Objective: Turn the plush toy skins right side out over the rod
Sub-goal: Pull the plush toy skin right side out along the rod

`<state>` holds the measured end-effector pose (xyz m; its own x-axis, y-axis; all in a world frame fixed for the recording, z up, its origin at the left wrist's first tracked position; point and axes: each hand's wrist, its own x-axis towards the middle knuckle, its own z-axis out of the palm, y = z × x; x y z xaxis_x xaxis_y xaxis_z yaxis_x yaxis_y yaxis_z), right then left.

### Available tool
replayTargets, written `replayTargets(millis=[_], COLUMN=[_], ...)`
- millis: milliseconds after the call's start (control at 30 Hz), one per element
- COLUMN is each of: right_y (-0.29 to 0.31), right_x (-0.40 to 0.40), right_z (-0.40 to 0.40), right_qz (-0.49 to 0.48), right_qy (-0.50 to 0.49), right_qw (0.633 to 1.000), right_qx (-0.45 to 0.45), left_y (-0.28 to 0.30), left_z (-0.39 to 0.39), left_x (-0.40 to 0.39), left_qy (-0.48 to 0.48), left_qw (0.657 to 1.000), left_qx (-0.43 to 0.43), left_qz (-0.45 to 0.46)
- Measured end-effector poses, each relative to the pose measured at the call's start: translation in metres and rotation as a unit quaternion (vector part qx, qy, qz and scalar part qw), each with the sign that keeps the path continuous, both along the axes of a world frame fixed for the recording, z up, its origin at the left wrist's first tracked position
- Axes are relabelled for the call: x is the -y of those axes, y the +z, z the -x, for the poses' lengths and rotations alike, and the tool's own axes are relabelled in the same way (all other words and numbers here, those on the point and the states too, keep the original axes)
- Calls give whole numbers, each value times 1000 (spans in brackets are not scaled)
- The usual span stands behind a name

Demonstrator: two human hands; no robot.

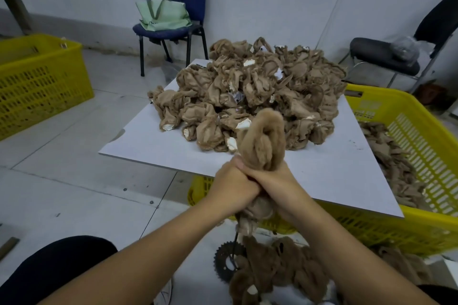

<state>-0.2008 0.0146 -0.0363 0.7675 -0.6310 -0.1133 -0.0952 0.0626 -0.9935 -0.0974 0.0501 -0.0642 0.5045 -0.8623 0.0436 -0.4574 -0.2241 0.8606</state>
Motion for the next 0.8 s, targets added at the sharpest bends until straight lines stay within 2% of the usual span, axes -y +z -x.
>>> replayTargets(millis=[67,133,200,267,433,533,633,700,800], right_y=[33,50,57,62,68,70,69,67,68], right_x=[22,28,33,37,48,56,60,61,63], right_z=[5,13,12,12,4,1,1,1,-2], right_qz=[-16,12,42,50,58,42,31,33,92], right_qy=[-45,-9,4,25,5,0,22,44,38], right_qw=[996,996,995,994,990,989,991,992,991], right_qx=[80,92,94,92,126,144,129,115,88], left_y=[35,61,76,81,90,94,95,93,88], left_z=[-10,-20,-24,-26,-31,-40,-48,-47,-42], left_x=[-10,-18,-20,-18,-13,-9,-8,-8,-6], left_qy=[9,75,105,111,79,9,-61,-68,-59], left_qw=[991,965,949,946,937,942,951,962,961], left_qx=[-54,-52,-29,-45,-129,-143,-181,-141,-62], left_qz=[124,244,295,300,316,303,242,224,262])
